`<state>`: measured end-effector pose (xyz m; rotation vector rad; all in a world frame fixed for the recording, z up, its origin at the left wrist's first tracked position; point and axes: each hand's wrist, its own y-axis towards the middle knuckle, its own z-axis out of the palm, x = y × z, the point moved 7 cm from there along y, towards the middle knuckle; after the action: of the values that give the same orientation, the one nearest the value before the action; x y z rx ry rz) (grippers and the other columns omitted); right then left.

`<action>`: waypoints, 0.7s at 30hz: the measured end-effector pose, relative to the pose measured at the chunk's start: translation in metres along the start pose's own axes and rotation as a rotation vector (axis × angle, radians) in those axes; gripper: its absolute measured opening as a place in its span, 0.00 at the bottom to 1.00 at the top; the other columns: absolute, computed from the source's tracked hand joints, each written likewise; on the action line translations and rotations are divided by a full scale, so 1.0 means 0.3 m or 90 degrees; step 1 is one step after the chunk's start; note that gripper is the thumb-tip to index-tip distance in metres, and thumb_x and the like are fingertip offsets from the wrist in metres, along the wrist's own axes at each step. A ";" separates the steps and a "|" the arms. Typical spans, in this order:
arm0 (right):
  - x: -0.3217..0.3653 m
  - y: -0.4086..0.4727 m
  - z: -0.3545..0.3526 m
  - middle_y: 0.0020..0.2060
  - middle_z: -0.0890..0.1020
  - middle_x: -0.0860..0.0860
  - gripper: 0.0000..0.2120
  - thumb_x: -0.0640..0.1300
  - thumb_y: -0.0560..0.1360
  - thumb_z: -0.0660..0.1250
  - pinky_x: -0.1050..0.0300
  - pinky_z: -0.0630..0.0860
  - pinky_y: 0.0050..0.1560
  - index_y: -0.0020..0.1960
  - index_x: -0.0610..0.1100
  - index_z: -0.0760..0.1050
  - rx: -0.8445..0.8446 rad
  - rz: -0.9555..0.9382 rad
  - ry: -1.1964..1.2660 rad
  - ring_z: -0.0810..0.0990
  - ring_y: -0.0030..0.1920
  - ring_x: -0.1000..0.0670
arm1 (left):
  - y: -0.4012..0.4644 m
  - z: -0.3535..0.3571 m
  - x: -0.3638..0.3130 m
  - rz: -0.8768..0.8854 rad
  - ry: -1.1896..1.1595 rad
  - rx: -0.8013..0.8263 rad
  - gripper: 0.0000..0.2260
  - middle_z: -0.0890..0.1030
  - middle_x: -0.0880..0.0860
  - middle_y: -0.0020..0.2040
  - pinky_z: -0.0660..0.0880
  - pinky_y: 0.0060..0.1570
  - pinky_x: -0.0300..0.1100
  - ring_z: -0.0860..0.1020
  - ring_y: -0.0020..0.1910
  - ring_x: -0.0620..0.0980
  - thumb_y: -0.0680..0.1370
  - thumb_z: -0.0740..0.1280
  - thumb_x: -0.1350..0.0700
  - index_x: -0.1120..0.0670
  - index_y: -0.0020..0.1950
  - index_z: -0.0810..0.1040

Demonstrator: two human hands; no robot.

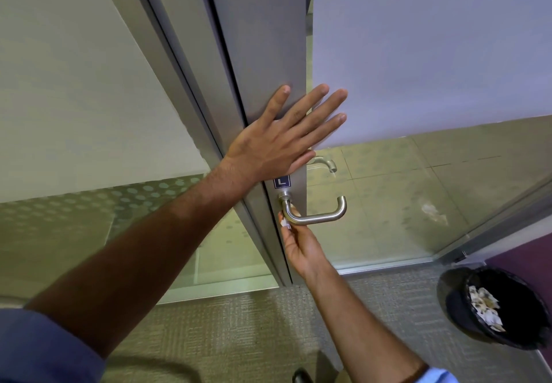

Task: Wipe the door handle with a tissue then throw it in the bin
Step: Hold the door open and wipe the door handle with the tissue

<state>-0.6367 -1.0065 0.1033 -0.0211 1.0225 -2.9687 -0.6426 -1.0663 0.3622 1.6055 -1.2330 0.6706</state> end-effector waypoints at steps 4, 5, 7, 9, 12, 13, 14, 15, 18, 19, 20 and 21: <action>-0.047 0.012 0.018 0.50 0.83 0.35 0.13 0.31 0.79 0.62 0.56 0.84 0.42 0.63 0.28 0.74 -0.010 0.041 0.111 0.88 0.40 0.42 | -0.002 0.005 0.000 -0.002 -0.002 0.007 0.35 0.51 0.56 0.86 0.41 0.75 0.66 0.55 0.84 0.59 0.87 0.50 0.36 0.52 0.89 0.47; -0.052 0.010 0.023 0.48 0.83 0.34 0.13 0.30 0.79 0.62 0.54 0.84 0.42 0.62 0.27 0.74 -0.004 0.048 0.142 0.87 0.40 0.41 | -0.002 0.006 -0.002 -0.001 -0.002 0.010 0.35 0.50 0.57 0.86 0.41 0.75 0.66 0.55 0.84 0.59 0.87 0.50 0.36 0.52 0.89 0.47; -0.053 -0.002 0.037 0.46 0.83 0.32 0.11 0.28 0.80 0.60 0.51 0.84 0.42 0.60 0.25 0.74 0.000 0.057 0.194 0.87 0.39 0.38 | -0.001 0.006 -0.002 0.000 0.001 0.012 0.35 0.50 0.57 0.86 0.41 0.75 0.66 0.55 0.84 0.60 0.87 0.50 0.36 0.52 0.89 0.47; -0.053 -0.027 0.037 0.45 0.82 0.30 0.12 0.27 0.80 0.57 0.50 0.85 0.40 0.60 0.25 0.73 -0.007 0.065 0.209 0.86 0.40 0.37 | 0.000 0.004 0.000 -0.001 0.002 0.011 0.35 0.50 0.57 0.86 0.41 0.75 0.66 0.55 0.84 0.60 0.87 0.50 0.36 0.52 0.89 0.47; -0.063 -0.142 0.018 0.45 0.83 0.31 0.13 0.24 0.75 0.62 0.51 0.85 0.39 0.59 0.27 0.75 0.030 0.090 0.179 0.86 0.41 0.39 | 0.000 0.001 -0.007 0.000 0.001 0.011 0.34 0.51 0.56 0.86 0.40 0.75 0.66 0.55 0.84 0.59 0.87 0.50 0.37 0.52 0.89 0.48; -0.049 -0.185 0.021 0.45 0.83 0.32 0.16 0.22 0.70 0.68 0.53 0.85 0.39 0.57 0.28 0.78 0.067 0.081 0.164 0.87 0.42 0.40 | 0.002 0.000 -0.006 -0.002 0.000 0.011 0.34 0.51 0.56 0.86 0.40 0.75 0.66 0.55 0.84 0.59 0.87 0.50 0.37 0.51 0.89 0.48; -0.022 -0.221 0.032 0.46 0.84 0.33 0.18 0.21 0.65 0.73 0.54 0.85 0.41 0.53 0.29 0.80 0.096 0.063 0.139 0.87 0.43 0.42 | 0.005 0.001 -0.006 -0.002 -0.002 0.011 0.34 0.51 0.56 0.86 0.40 0.75 0.66 0.55 0.84 0.59 0.87 0.50 0.37 0.51 0.89 0.48; 0.018 -0.252 0.056 0.47 0.84 0.35 0.16 0.22 0.64 0.74 0.54 0.85 0.44 0.51 0.30 0.82 0.115 0.021 0.093 0.86 0.45 0.43 | 0.005 0.002 -0.003 -0.003 -0.002 0.012 0.34 0.51 0.57 0.86 0.40 0.75 0.66 0.55 0.84 0.59 0.87 0.51 0.37 0.52 0.89 0.48; 0.214 -0.245 0.116 0.48 0.86 0.41 0.07 0.29 0.74 0.68 0.52 0.82 0.55 0.50 0.35 0.82 0.040 -0.317 -0.356 0.85 0.49 0.46 | 0.003 -0.005 0.008 -0.006 -0.008 0.016 0.34 0.50 0.57 0.87 0.41 0.75 0.66 0.54 0.84 0.60 0.87 0.52 0.38 0.52 0.89 0.47; 0.269 -0.243 0.153 0.47 0.87 0.43 0.06 0.32 0.75 0.69 0.49 0.82 0.54 0.49 0.37 0.83 0.007 -0.458 -0.563 0.85 0.48 0.47 | 0.000 -0.006 0.006 -0.006 -0.009 0.017 0.34 0.50 0.57 0.87 0.41 0.75 0.66 0.54 0.84 0.60 0.87 0.52 0.39 0.52 0.89 0.47; 0.292 -0.236 0.196 0.45 0.86 0.45 0.04 0.35 0.75 0.71 0.47 0.82 0.52 0.48 0.39 0.84 0.009 -0.572 -0.746 0.85 0.47 0.47 | -0.004 -0.006 0.004 -0.008 -0.008 0.015 0.34 0.50 0.57 0.87 0.42 0.75 0.66 0.54 0.84 0.60 0.87 0.52 0.39 0.52 0.89 0.47; 0.282 -0.222 0.235 0.44 0.85 0.47 0.03 0.36 0.74 0.71 0.47 0.82 0.49 0.46 0.40 0.84 0.045 -0.654 -0.904 0.84 0.46 0.48 | -0.007 -0.007 0.002 -0.010 -0.006 0.010 0.34 0.50 0.57 0.87 0.42 0.75 0.66 0.54 0.84 0.59 0.87 0.52 0.39 0.52 0.89 0.47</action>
<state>-0.7203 -0.9978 0.2010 -2.7215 0.6471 -2.2491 -0.6403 -1.0647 0.3626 1.6313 -1.2233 0.6650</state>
